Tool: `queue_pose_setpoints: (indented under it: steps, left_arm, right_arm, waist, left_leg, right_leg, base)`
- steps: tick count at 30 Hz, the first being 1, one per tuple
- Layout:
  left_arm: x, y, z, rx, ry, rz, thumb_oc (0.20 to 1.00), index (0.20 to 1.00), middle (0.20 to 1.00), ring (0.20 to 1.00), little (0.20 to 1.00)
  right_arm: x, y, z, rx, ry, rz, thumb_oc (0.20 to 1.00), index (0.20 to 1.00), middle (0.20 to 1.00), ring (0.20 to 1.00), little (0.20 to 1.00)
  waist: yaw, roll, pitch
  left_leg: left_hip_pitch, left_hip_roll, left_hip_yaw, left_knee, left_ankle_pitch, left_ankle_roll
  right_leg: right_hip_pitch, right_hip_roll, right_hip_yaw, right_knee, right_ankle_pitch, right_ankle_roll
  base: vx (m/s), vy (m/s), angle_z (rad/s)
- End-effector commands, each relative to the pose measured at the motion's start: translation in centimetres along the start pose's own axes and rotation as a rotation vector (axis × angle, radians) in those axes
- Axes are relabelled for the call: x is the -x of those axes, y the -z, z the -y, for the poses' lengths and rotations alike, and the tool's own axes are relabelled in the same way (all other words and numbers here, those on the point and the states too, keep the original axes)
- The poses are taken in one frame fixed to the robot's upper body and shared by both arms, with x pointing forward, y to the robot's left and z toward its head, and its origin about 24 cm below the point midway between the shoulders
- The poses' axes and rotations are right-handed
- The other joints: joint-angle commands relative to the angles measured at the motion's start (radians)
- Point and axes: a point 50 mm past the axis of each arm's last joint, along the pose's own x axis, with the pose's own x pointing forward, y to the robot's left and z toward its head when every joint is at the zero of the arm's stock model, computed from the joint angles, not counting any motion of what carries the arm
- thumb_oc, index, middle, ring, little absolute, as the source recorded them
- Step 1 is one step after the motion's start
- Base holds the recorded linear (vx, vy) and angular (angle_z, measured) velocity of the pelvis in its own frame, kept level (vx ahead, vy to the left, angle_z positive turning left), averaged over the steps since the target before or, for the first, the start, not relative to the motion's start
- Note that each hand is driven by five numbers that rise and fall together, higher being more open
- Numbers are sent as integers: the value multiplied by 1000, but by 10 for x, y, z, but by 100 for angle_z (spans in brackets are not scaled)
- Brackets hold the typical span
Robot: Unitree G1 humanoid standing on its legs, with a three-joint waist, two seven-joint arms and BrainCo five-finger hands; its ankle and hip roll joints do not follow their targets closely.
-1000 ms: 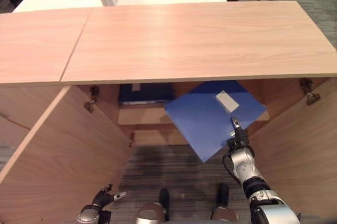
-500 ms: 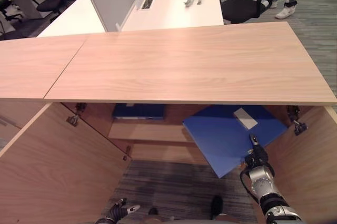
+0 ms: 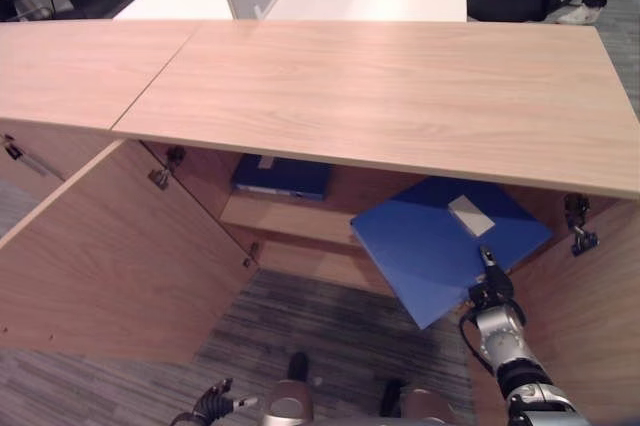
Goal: Put the empty folder in the office cabinet
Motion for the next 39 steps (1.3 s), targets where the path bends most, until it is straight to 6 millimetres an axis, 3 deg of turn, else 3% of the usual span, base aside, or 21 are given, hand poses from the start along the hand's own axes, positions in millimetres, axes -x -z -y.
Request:
queue_pose_setpoints:
  steps: [1,5,8,12,14,15,19,21,26,27,33,34,36,39]
  left_arm:
    - [-1,-15,-5,-83,1,62,1000,1000,1000,1000,1000]
    - [0,-19,-6,-100,8,81,1000,1000,1000,1000,1000]
    - [3,-31,-14,-113,4,140,1000,1000,1000,1000,1000]
    - [6,-42,-29,-97,-31,187,1000,1000,1000,1000,1000]
    - [8,-45,-35,-83,-48,202,1000,1000,1000,1000,1000]
    - [8,-45,-36,-83,-52,204,1000,1000,1000,1000,1000]
    - [10,-47,-44,-97,-64,211,1000,1000,1000,1000,1000]
    - [11,-47,-41,-124,-40,217,1000,1000,1000,1000,1000]
    - [13,-46,-35,-116,-6,227,1000,1000,1000,1000,1000]
    - [14,-46,-31,-132,22,235,1000,1000,1000,1000,1000]
    - [15,-49,-24,-127,59,256,1000,1000,1000,1000,1000]
    - [16,-59,-19,-171,91,300,1000,1000,1000,1000,1000]
    - [16,-44,-21,-151,88,250,1000,1000,1000,1000,1000]
    - [17,-48,-14,-161,139,268,1000,1000,1000,1000,1000]
  right_arm:
    - [-8,-43,-32,-88,-108,184,200,200,200,200,200]
    - [-13,-56,-44,-133,-109,226,200,200,200,200,200]
    - [-20,-80,-59,-211,-99,290,200,200,200,200,200]
    - [-25,-98,-82,-259,-124,326,200,200,200,200,200]
    - [-28,-105,-91,-290,-130,330,200,200,200,200,200]
    - [-29,-109,-92,-305,-120,334,200,200,200,200,200]
    - [-32,-128,-87,-359,-58,375,200,200,200,200,200]
    - [-33,-137,-85,-392,-53,393,200,200,200,200,200]
    - [-33,-159,-91,-427,-52,430,200,200,200,200,200]
    - [-32,-171,-94,-427,-58,451,200,200,200,200,200]
    - [-31,-191,-100,-424,-62,479,200,200,200,200,200]
    - [-32,-190,-105,-440,-61,469,200,200,200,200,200]
    - [-28,-212,-99,-446,-35,509,200,200,200,200,200]
    - [-23,-232,-102,-431,-47,546,200,200,200,200,200]
  waist:
    - [-2,-5,-49]
    - [6,-10,-56]
    - [19,-18,-62]
    - [33,-12,-40]
    - [36,2,-19]
    - [35,4,-18]
    - [35,-11,-18]
    - [39,-14,-35]
    - [53,11,-59]
    - [56,27,-65]
    - [62,72,-66]
    - [62,75,-65]
    - [83,98,-54]
    - [108,135,-39]
  left_leg:
    - [-48,-18,5,48,56,-14]
    - [-16,-44,11,26,32,12]
    - [3,-74,28,21,-2,43]
    - [40,-91,64,17,-35,81]
    - [61,-81,82,14,-40,87]
    - [70,-80,83,9,-45,87]
    - [80,-111,75,8,-62,87]
    - [77,-123,62,7,-63,86]
    - [59,-129,60,6,-57,76]
    - [52,-131,53,5,-54,71]
    - [36,-132,28,5,-46,61]
    - [33,-131,23,5,-45,58]
    - [19,-133,7,7,-37,54]
    - [-4,-138,-19,9,-24,50]
  right_leg:
    - [177,-75,-3,-274,108,119]
    - [171,-104,13,-253,111,140]
    - [147,-150,30,-201,122,174]
    - [46,-205,40,-4,162,233]
    - [-21,-211,45,113,205,240]
    - [-35,-209,38,114,200,240]
    - [-16,-184,20,-55,163,233]
    - [15,-172,33,-147,185,220]
    - [43,-179,41,-225,224,220]
    - [54,-181,28,-245,228,221]
    - [67,-182,5,-257,223,215]
    - [70,-182,0,-258,221,215]
    - [70,-186,-11,-257,215,215]
    - [58,-191,-26,-250,211,214]
  base:
    - [98,162,13]
    - [84,171,0]
    - [42,212,-3]
    - [9,190,-18]
    - [-1,119,-42]
    - [54,84,-36]
    - [129,1,-7]
    - [114,-48,6]
    - [31,-20,17]
    - [31,8,2]
    - [12,-12,13]
    - [-11,-51,7]
    - [-40,-30,14]
    - [-39,-3,29]
